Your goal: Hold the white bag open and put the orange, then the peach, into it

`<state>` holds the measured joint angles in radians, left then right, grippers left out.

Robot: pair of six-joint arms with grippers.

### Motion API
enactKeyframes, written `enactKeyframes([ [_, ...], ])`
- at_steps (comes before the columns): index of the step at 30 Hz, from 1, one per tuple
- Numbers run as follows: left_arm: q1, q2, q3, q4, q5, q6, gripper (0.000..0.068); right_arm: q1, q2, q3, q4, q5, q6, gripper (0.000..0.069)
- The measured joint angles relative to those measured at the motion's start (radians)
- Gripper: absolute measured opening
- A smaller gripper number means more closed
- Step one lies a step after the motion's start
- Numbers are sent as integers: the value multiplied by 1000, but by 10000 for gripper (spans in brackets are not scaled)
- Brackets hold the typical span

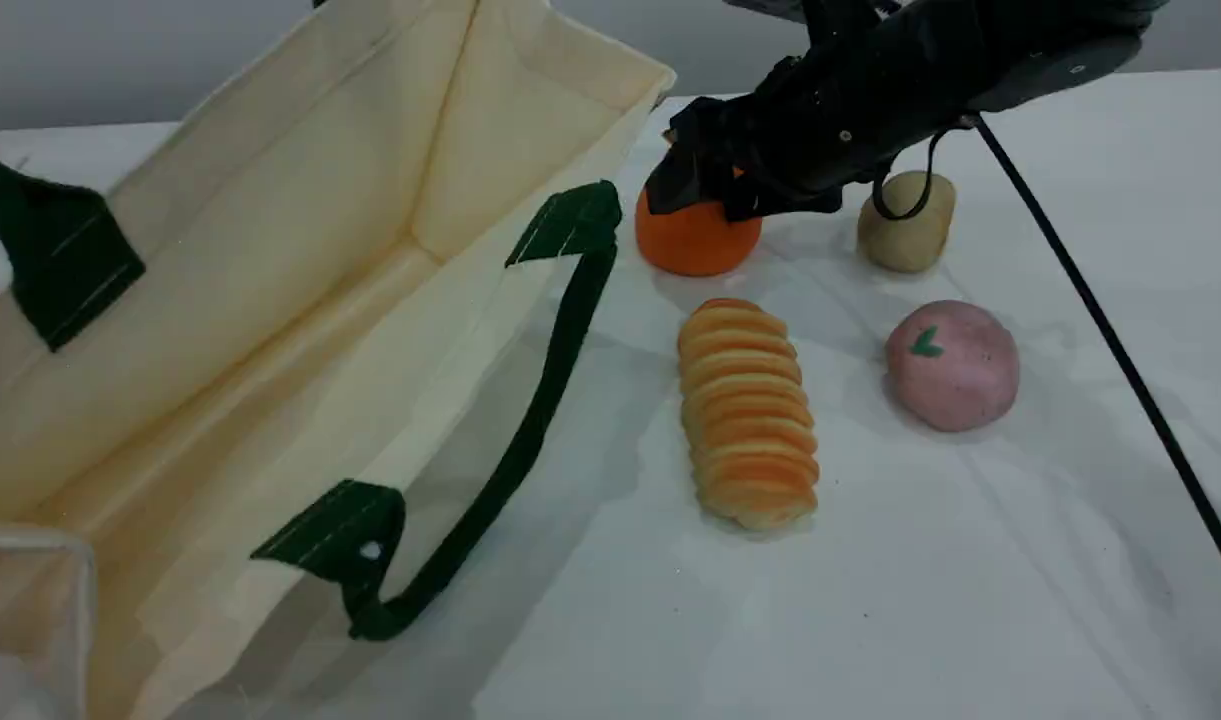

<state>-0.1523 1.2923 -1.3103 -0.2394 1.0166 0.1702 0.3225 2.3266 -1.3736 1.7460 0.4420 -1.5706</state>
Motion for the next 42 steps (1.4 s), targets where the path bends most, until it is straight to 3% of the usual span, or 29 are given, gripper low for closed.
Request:
enactKeyframes([
  [6,0,0,0,-13,0,1,58,0,13,-1,-2,-5,0,430],
  [42,0,0,0,-25,11,27,58,7,15,-20,-2,-23,0,431],
])
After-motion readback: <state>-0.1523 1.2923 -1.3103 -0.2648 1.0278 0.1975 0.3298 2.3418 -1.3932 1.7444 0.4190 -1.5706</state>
